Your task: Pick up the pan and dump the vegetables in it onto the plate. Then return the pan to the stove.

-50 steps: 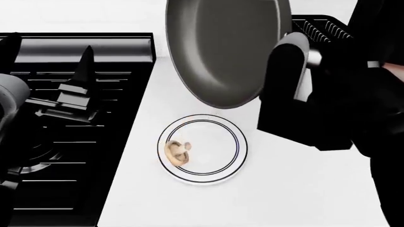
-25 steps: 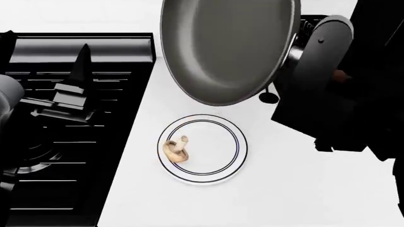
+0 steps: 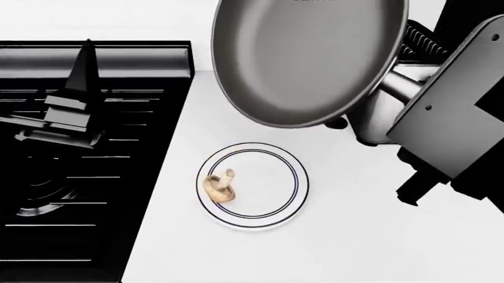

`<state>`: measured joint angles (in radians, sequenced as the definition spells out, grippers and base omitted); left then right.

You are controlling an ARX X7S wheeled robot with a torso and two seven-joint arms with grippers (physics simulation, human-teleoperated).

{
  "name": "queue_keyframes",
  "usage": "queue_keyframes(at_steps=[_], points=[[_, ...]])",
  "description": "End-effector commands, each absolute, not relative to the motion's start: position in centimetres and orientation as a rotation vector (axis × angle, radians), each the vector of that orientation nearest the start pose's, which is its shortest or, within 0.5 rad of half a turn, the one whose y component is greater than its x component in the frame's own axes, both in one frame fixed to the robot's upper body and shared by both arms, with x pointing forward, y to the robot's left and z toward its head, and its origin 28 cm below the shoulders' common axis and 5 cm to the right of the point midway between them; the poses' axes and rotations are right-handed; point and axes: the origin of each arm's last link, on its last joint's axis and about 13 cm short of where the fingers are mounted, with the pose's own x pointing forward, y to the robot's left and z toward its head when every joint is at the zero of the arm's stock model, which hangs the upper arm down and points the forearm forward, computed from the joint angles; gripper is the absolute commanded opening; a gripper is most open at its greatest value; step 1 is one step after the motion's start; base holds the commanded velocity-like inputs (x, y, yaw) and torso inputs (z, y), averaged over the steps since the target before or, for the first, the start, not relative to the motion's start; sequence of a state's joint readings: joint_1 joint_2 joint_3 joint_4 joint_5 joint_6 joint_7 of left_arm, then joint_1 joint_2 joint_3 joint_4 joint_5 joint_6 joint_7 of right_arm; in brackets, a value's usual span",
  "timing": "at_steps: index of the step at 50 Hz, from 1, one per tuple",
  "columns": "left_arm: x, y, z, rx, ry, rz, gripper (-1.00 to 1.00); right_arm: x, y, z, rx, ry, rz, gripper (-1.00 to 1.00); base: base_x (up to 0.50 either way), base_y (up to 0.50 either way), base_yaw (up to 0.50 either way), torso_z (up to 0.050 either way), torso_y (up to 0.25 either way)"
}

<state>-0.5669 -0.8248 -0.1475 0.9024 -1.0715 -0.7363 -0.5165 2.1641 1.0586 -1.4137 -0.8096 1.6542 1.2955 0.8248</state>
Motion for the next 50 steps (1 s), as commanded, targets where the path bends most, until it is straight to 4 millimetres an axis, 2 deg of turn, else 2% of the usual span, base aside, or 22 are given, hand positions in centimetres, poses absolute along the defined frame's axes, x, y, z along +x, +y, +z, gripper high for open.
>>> queue_keyframes(at_steps=[1,18,50], points=[[18.2,27.0,27.6,0.135,-0.52,-0.105,1.0,16.4,-16.2,33.3,-1.09,-0.067,0.048,-1.0,0.0,0.0,0.0,0.0,0.01],[18.3,27.1,27.1,0.126,-0.51,-0.105,1.0,16.4,-16.0,33.4,-1.091,-0.075,0.063,-1.0,0.0,0.28,0.0,0.001,0.001],[18.3,27.4,26.7,0.113,-0.509,-0.101,1.0,16.5,-15.8,32.2,-1.097,-0.02,0.086,-1.0,0.0,0.28,0.0,0.0,0.001]])
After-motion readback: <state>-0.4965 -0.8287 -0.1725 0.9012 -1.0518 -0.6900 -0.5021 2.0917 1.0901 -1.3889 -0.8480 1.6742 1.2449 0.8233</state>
